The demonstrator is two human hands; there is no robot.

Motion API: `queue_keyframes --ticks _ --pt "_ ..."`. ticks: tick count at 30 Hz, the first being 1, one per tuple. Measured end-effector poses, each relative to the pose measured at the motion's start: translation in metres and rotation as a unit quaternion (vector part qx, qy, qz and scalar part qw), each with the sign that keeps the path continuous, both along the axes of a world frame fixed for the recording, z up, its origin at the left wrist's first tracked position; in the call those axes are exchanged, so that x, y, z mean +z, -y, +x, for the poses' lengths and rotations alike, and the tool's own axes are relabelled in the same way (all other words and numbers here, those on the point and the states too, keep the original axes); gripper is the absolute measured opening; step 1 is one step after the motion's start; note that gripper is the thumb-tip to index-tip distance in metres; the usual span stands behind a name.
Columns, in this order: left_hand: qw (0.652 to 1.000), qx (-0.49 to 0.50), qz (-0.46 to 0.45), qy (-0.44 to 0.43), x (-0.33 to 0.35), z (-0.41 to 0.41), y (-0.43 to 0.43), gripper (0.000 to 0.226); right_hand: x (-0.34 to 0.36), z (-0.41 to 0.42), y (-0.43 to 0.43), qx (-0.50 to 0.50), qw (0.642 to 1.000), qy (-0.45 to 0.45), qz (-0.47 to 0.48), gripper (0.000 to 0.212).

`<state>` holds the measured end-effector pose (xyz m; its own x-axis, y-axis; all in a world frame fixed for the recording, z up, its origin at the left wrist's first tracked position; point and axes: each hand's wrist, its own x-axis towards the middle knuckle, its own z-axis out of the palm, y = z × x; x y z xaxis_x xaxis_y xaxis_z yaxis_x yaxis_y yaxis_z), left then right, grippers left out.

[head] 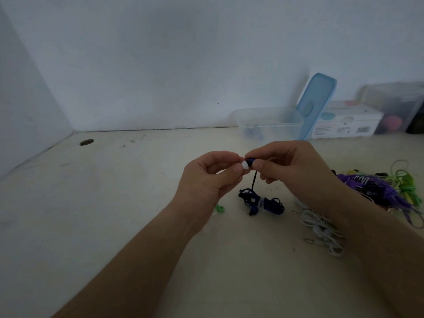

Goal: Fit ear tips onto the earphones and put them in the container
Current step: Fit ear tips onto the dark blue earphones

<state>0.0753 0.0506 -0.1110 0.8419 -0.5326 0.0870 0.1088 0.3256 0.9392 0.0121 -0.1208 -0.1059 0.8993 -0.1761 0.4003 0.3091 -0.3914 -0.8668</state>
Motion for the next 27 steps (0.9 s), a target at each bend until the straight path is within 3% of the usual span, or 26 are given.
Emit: queue_keyframes --ticks 27 --pt "1.000 -0.009 -0.019 -0.018 -0.002 0.004 -0.002 0.016 -0.006 0.002 -0.008 -0.047 0.995 0.063 -0.057 0.015"
